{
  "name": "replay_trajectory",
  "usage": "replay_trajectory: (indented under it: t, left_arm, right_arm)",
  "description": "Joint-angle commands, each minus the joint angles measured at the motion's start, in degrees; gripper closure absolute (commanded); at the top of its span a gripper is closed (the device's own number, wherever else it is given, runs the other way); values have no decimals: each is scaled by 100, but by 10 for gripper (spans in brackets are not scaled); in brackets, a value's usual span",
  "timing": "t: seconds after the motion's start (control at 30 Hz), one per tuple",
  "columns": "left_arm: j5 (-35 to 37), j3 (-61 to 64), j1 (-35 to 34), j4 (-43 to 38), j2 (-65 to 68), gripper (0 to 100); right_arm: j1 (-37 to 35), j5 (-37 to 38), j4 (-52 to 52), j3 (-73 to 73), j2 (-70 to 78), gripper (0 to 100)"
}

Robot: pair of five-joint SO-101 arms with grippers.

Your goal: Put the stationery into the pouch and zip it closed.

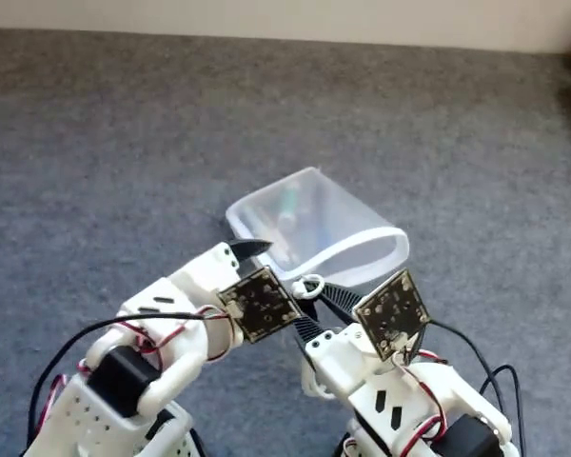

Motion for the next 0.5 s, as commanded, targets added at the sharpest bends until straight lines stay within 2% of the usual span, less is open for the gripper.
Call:
replay_trajectory:
  t: [0.0, 0.2, 0.47]
  left_arm:
    - [44, 462, 127, -853, -75, 710]
    - [53, 813, 119, -1451, -127, 775]
    - [44, 822, 136, -1486, -127, 934]
  right_arm:
    - [4, -35, 13, -409, 4, 995]
    - [4, -35, 13, -409, 4, 995]
    - [48, -35, 13, -400, -4, 995]
